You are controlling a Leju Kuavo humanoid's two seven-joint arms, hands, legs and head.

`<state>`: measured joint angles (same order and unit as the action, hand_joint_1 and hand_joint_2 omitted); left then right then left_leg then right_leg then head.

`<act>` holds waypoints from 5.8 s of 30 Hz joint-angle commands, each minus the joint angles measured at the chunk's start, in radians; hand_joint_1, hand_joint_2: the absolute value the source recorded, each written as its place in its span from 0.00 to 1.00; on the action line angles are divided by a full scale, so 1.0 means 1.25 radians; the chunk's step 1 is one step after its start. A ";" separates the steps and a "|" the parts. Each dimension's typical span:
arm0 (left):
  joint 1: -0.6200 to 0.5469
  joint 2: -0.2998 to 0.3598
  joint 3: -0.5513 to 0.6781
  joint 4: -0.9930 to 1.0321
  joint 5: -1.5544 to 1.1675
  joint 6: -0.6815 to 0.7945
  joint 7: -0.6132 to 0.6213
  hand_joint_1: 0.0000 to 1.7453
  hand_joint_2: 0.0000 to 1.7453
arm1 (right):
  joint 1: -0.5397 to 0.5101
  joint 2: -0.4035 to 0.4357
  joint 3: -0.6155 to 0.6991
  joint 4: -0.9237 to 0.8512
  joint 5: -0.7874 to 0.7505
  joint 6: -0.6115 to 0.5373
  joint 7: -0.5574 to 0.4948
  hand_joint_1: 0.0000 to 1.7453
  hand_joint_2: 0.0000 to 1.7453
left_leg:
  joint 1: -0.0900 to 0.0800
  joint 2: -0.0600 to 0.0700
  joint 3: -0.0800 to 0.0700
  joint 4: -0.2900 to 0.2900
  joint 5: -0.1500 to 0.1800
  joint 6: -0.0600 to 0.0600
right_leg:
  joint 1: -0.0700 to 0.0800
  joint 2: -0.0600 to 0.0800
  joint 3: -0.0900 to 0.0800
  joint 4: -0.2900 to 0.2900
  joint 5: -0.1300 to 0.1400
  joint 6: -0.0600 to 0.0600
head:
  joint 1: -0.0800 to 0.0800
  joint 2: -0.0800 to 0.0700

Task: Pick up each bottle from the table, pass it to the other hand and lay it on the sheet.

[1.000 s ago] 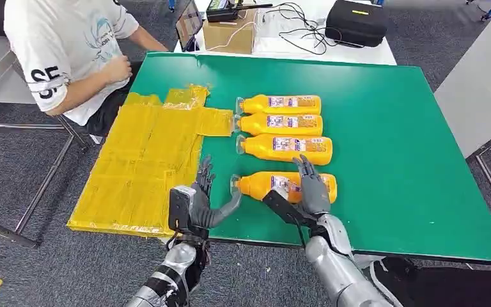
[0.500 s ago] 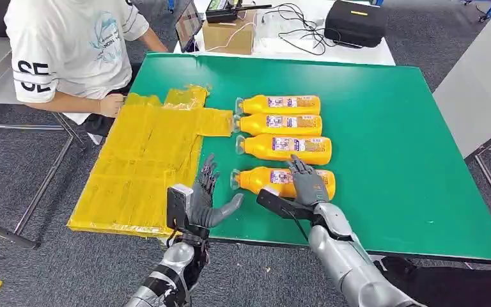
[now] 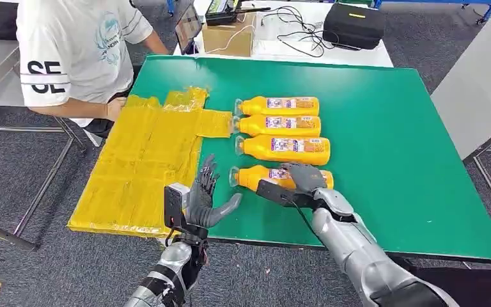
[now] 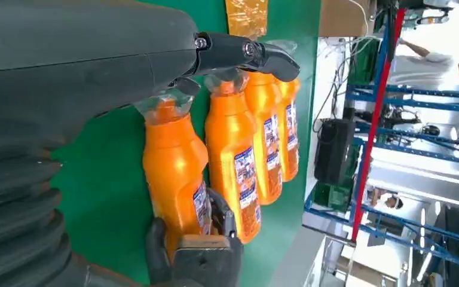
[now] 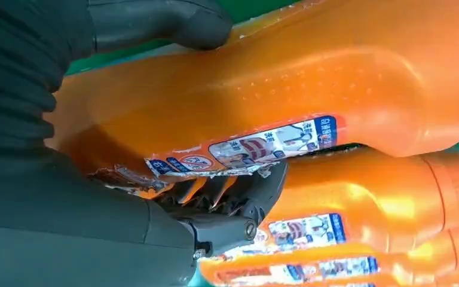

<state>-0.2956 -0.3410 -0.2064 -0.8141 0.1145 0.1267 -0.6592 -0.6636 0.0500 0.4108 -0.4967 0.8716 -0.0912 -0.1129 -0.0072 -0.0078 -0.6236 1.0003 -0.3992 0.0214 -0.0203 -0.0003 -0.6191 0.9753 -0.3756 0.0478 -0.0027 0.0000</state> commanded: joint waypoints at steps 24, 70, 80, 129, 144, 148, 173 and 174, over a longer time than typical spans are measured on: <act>-0.076 0.030 0.021 0.027 -0.034 0.088 0.027 0.00 1.00 | 0.117 0.161 -0.030 -0.282 -0.401 -0.286 -0.235 1.00 1.00 | 0.001 -0.001 -0.004 0.000 -0.001 -0.001 | 0.001 0.000 -0.003 0.001 -0.001 -0.002 | 0.000 0.000; -0.098 0.048 -0.031 -0.072 0.070 -0.013 0.063 1.00 1.00 | 0.140 0.199 0.003 -0.194 -0.553 -0.224 -0.305 0.00 1.00 | 0.001 -0.002 -0.004 0.001 -0.002 -0.002 | 0.001 -0.001 -0.002 0.001 -0.002 -0.002 | 0.000 0.000; -0.144 0.139 0.058 -0.087 -0.104 0.204 0.004 1.00 1.00 | 0.178 0.166 -0.067 -0.321 -0.608 -0.226 -0.318 0.00 1.00 | 0.001 0.000 -0.005 0.000 -0.001 -0.002 | 0.001 0.000 -0.004 0.000 -0.001 -0.002 | 0.000 0.000; -0.334 0.369 -0.212 0.462 -1.014 0.097 0.365 1.00 1.00 | 0.126 0.182 -0.078 -0.307 -0.649 -0.115 -0.325 0.00 1.00 | 0.001 0.004 0.001 -0.001 -0.001 -0.002 | 0.001 0.004 0.000 0.001 0.000 -0.002 | 0.000 0.000; -0.312 0.353 -0.141 0.445 -0.962 0.122 0.277 0.00 1.00 | 0.110 0.181 -0.079 -0.266 -0.649 -0.104 -0.326 0.00 1.00 | 0.002 0.003 0.003 -0.002 0.000 -0.003 | 0.002 0.002 0.003 0.000 0.001 -0.004 | 0.000 0.000; -0.312 0.353 -0.141 0.445 -0.962 0.122 0.277 0.00 1.00 | 0.110 0.181 -0.079 -0.266 -0.649 -0.104 -0.326 0.00 1.00 | 0.001 0.002 0.002 -0.002 0.000 -0.003 | 0.001 0.002 0.002 0.001 0.001 -0.004 | 0.000 0.000; -0.051 0.165 0.168 -0.068 -0.112 -0.058 -0.031 0.00 1.00 | 0.163 0.088 -0.045 -0.235 -0.369 -0.321 -0.200 0.00 1.00 | 0.001 -0.004 -0.003 0.000 0.000 -0.002 | 0.002 -0.003 -0.001 0.000 -0.001 -0.003 | 0.000 0.000; -0.058 0.153 0.184 -0.054 -0.096 -0.072 -0.031 0.00 1.00 | 0.166 0.082 -0.047 -0.233 -0.357 -0.320 -0.189 0.00 1.00 | 0.002 -0.004 -0.002 0.000 0.000 -0.002 | 0.002 -0.004 0.000 -0.001 -0.001 -0.004 | 0.000 0.000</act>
<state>-0.4028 0.0076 -0.1884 -0.7620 -0.1741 0.1662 -0.7000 -0.4778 0.2472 0.3346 -0.8309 0.3347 -0.4468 -0.4329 -0.0069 -0.0093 -0.6306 0.9999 -0.3972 0.0198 -0.0201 -0.0007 -0.6262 0.9755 -0.3740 0.0447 -0.0027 0.0004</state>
